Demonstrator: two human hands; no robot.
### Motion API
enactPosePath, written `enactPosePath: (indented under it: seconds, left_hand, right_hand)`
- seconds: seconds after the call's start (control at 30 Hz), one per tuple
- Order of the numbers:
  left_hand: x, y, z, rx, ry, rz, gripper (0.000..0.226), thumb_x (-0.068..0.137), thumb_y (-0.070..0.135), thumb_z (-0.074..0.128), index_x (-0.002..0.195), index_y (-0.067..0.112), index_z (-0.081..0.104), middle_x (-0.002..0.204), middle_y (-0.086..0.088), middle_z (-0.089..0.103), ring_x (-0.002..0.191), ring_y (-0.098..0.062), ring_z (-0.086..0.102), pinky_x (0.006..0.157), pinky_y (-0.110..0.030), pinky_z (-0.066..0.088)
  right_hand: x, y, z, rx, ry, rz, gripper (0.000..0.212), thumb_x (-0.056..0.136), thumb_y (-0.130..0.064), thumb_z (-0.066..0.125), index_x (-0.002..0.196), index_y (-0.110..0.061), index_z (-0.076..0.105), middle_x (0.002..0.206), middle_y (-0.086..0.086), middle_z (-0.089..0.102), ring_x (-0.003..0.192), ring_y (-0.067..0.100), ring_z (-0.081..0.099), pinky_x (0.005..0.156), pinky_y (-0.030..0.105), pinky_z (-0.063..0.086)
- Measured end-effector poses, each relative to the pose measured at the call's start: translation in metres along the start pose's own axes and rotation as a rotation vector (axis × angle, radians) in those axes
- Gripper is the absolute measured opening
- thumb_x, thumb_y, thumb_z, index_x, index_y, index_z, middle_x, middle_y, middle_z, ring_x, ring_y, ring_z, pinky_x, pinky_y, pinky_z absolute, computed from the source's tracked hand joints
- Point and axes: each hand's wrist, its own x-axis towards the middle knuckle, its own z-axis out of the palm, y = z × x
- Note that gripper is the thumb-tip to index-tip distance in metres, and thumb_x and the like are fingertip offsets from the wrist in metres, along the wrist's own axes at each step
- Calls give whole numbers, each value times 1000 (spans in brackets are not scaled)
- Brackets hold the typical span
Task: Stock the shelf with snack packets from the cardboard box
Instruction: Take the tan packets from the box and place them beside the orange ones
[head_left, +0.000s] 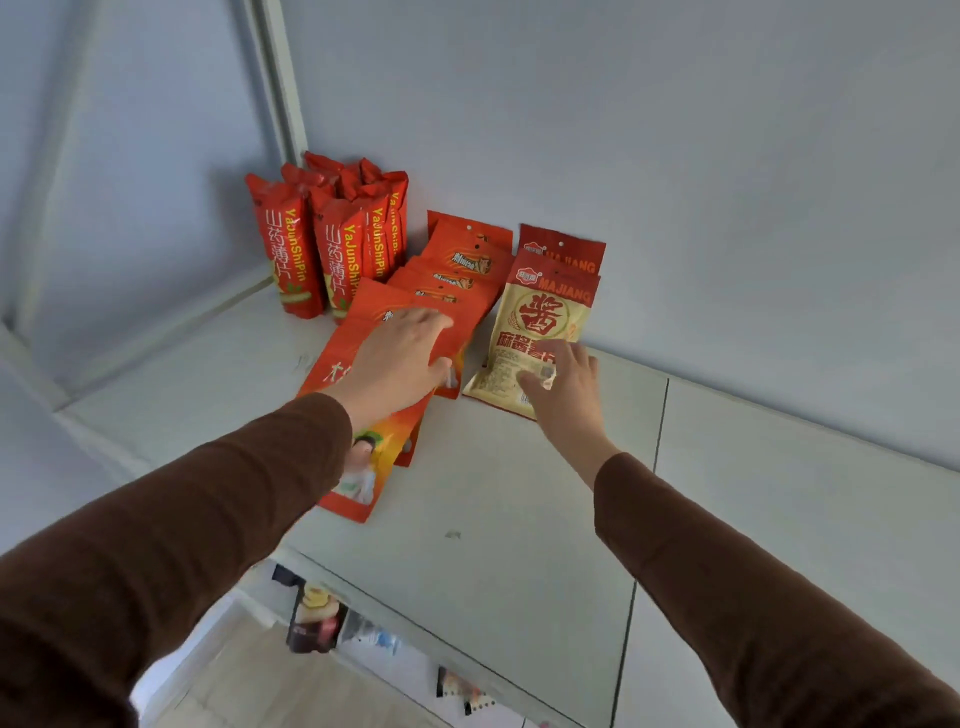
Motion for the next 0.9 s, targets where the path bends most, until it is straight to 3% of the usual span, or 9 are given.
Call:
enactPosePath:
  seconds: [0.07,0.23,0.47,0.7,0.9]
  left_hand:
    - [-33,1,-5,7,28,-58,49,93,28,62,140,17,51,142,-4,53,131,-26,46,106,-41,42]
    - [-147,11,-11,18,28,-321,43,92,27,58,134,17,56,135,-6,56,125,-30,49,100,-41,43]
    - [-350,20,-29,78,-72,-660,47,97,28,55,143,20,49,142,-3,53,133,-26,44,104,-43,42]
    - [-555,2,-48,72,-115,-930,49,98,34,56,145,25,46,146,2,49,134,-20,43,103,-41,43]
    - [-721,-28,-64,-24,-155,-1074,47,98,25,54,144,17,49,145,-3,51,134,-26,43,109,-39,35]
  right_hand:
    - [-20,-15,1,-105,-106,-155,41,93,-30,65,132,-23,58,138,1,52,129,25,39,109,44,39]
    - [-96,-38,7,-175,-317,-409,37,94,-34,64,129,-24,60,134,-1,54,129,25,41,104,42,39]
    - [-216,-80,41,-200,-524,-707,36,94,-31,61,128,-23,60,134,0,54,127,27,44,99,41,37]
    - [-365,-148,108,-208,-727,-891,41,91,-33,62,130,-23,59,132,1,57,122,28,48,98,43,41]
    - [-514,-202,178,-235,-931,-927,46,92,-32,62,136,-21,54,136,2,54,127,28,46,99,42,39]
